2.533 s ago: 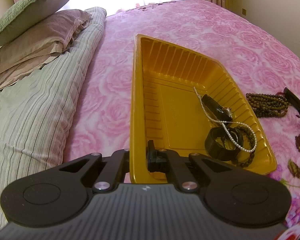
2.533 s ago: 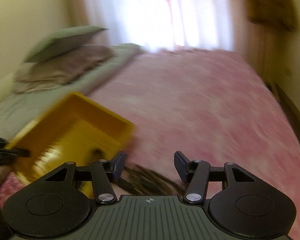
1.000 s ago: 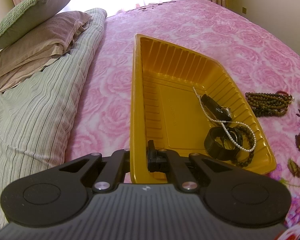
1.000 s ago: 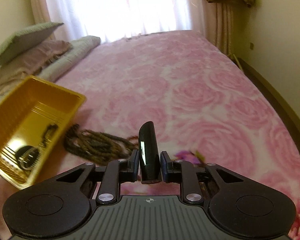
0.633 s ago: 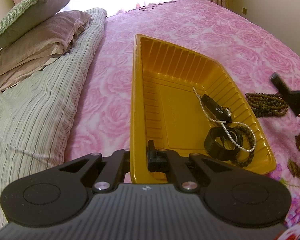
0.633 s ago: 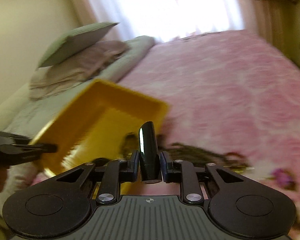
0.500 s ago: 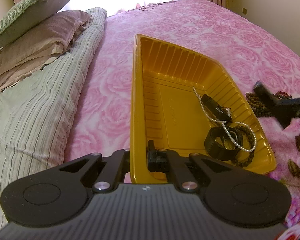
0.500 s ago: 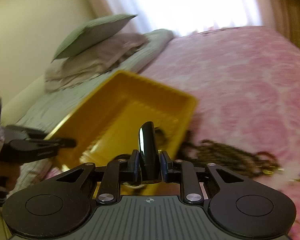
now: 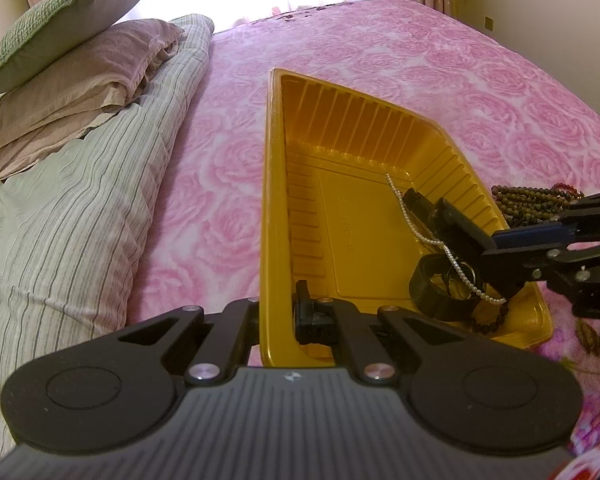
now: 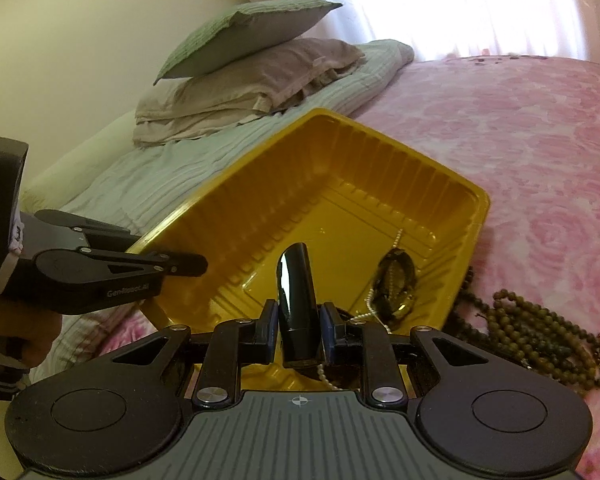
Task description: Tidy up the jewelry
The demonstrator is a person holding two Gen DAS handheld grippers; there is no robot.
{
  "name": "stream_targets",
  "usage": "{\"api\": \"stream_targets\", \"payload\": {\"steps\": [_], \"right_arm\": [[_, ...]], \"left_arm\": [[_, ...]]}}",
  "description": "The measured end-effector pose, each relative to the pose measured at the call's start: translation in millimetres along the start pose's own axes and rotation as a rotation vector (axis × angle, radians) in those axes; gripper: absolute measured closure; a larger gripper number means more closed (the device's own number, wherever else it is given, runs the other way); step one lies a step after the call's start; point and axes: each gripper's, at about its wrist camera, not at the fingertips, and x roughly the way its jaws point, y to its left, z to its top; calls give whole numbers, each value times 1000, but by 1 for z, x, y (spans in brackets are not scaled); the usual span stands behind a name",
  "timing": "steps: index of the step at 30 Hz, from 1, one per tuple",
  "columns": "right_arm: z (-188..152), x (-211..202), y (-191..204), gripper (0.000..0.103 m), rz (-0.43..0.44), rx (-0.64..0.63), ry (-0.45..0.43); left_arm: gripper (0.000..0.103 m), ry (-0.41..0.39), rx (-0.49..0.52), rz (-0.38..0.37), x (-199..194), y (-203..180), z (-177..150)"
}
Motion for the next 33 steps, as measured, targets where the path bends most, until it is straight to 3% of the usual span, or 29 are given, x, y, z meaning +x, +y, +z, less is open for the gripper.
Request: {"api": "stream_targets", "payload": {"steps": [19, 22, 25, 28, 33], "right_arm": [[3, 16, 5, 80, 37, -21, 37], [3, 8, -3, 76, 32, 15, 20], [1, -8, -15, 59, 6, 52, -11], [-7, -31, -31, 57, -56, 104, -47], [-38, -73, -63, 56, -231, 216, -97]], "left_arm": [[100, 0, 1, 0, 0, 0, 0], [100, 1, 0, 1, 1, 0, 0], [100, 1, -1, 2, 1, -1, 0], [100, 0, -2, 1, 0, -1, 1], [100, 0, -1, 1, 0, -1, 1]]}}
